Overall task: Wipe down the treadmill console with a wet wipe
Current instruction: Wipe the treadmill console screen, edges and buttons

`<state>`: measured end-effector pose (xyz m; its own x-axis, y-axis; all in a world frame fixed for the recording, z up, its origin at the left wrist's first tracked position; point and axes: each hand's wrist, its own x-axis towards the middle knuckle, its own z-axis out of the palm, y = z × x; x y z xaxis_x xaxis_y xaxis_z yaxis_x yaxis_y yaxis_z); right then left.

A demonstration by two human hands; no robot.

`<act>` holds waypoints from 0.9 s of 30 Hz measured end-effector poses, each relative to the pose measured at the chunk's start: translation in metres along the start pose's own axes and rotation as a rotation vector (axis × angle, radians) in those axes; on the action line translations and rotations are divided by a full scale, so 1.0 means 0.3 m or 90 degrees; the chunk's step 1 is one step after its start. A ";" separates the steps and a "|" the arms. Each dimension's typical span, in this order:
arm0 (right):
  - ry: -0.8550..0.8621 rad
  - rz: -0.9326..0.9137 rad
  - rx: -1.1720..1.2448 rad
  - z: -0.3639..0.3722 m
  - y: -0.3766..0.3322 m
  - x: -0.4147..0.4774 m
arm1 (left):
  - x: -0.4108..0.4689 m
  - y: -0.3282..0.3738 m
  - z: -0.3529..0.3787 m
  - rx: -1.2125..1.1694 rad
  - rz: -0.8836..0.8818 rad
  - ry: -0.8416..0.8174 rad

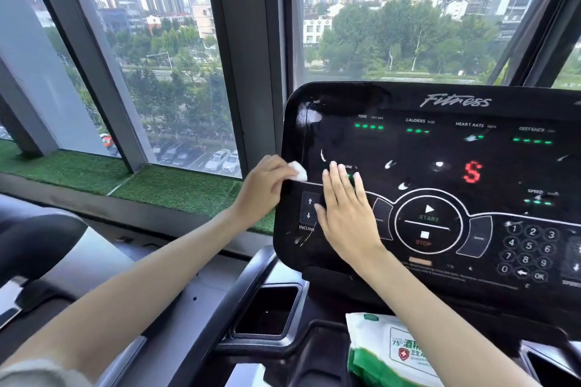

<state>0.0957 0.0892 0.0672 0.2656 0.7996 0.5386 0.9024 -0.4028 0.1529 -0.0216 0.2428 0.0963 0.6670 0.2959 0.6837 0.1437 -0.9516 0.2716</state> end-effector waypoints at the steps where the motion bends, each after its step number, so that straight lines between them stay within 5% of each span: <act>1: 0.001 -0.006 -0.005 0.002 0.004 -0.001 | -0.056 -0.006 0.014 0.013 0.039 -0.029; 4: 0.011 -0.007 -0.007 0.006 0.007 -0.003 | -0.130 -0.013 0.029 -0.012 0.076 -0.072; 10: 0.019 0.005 -0.002 0.020 -0.009 -0.001 | 0.006 -0.021 0.014 -0.005 -0.067 0.063; 16: 0.027 -0.003 -0.015 0.027 -0.005 0.001 | -0.162 -0.019 0.048 -0.029 0.070 -0.070; 22: 0.033 0.007 -0.013 0.033 -0.013 0.002 | -0.045 -0.016 0.064 -0.026 -0.078 0.096; 27: 0.034 -0.006 -0.035 0.037 0.001 -0.001 | -0.231 -0.003 0.096 -0.028 0.074 -0.026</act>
<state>0.0998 0.0937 0.0577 0.2381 0.7789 0.5802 0.8841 -0.4211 0.2025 -0.0471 0.2208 0.0292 0.7070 0.1791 0.6841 0.0320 -0.9745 0.2220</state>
